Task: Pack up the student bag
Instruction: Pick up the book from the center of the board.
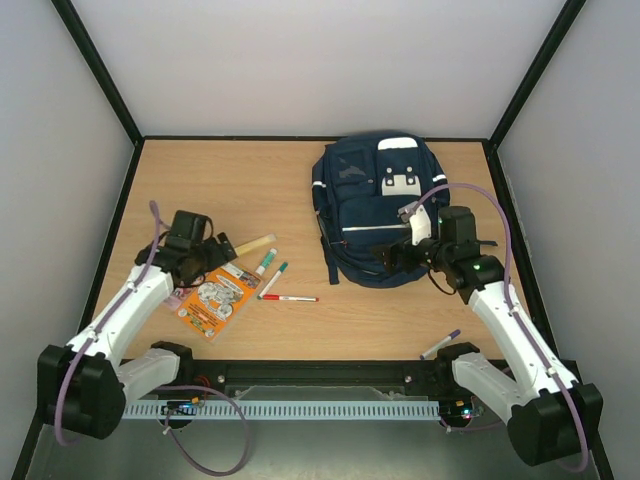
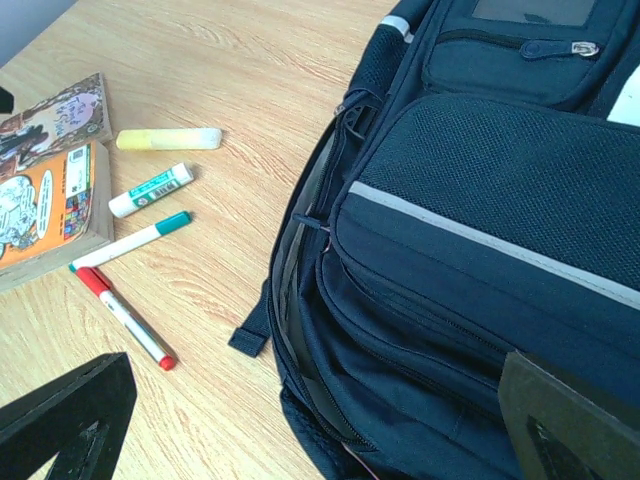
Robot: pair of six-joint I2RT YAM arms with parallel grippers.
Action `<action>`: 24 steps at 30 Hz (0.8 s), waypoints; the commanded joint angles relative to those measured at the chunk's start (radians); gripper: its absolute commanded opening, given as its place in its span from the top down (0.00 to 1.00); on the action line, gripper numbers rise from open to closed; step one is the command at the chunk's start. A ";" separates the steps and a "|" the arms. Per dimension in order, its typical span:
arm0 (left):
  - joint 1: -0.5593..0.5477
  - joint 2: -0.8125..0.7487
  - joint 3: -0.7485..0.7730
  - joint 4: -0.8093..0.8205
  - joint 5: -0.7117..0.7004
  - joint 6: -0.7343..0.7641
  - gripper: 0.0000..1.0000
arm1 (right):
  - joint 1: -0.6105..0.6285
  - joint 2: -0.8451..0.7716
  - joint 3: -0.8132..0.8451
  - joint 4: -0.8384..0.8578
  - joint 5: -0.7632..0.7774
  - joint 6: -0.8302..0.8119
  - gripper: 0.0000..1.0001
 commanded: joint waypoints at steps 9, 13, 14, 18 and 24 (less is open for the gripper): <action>0.270 -0.035 -0.105 -0.200 0.079 -0.061 0.01 | -0.003 -0.053 -0.012 -0.027 -0.031 -0.035 0.00; 0.270 -0.068 -0.115 -0.246 0.084 -0.075 0.01 | -0.002 -0.044 -0.014 -0.034 -0.049 -0.040 0.00; 0.270 -0.075 -0.124 -0.246 0.091 -0.077 0.01 | -0.003 -0.040 -0.011 -0.036 -0.055 -0.040 0.00; 0.268 -0.104 -0.201 -0.211 0.137 -0.112 0.02 | -0.002 -0.029 -0.005 -0.042 -0.058 -0.045 0.00; 0.205 -0.090 -0.274 -0.142 0.169 -0.173 0.02 | -0.003 -0.024 -0.008 -0.045 -0.065 -0.048 0.00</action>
